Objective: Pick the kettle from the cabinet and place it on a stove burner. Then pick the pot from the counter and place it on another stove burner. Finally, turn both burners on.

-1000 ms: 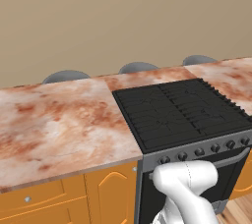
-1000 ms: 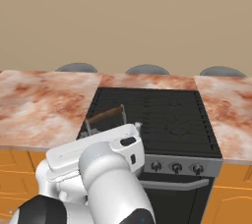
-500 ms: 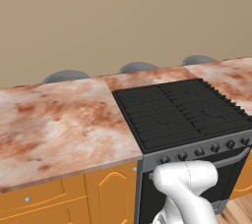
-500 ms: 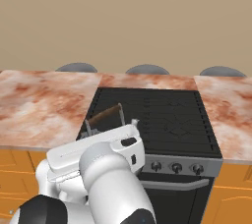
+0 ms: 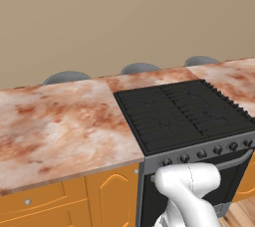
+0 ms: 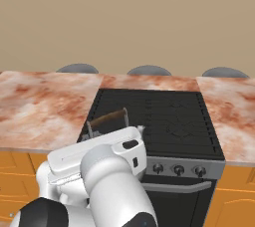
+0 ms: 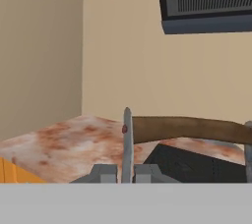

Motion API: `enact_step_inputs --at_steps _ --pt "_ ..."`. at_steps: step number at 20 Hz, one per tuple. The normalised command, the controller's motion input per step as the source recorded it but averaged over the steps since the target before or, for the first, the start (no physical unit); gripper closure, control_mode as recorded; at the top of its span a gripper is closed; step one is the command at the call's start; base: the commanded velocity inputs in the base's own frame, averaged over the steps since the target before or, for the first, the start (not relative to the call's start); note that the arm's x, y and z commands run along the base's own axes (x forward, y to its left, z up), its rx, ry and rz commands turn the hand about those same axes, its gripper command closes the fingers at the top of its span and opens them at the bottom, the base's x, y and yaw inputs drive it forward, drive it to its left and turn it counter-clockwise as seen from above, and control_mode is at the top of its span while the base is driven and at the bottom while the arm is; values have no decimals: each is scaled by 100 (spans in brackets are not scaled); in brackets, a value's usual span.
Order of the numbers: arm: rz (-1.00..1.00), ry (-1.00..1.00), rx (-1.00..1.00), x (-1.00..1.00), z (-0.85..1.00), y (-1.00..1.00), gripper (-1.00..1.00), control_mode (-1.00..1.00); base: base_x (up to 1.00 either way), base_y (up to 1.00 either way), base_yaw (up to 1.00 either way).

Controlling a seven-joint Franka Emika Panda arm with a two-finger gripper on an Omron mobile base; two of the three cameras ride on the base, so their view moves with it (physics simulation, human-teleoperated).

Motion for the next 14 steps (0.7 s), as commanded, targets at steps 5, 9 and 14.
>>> enact_step_inputs --at_steps 5,9,14 --pt "0 0 0 0 0 0 100 -100 0 0 0" --pt "0 0 0 0 0 0 100 -100 0 0 0" --pt "0 0 0 0 0 0 100 -100 0 0 0"
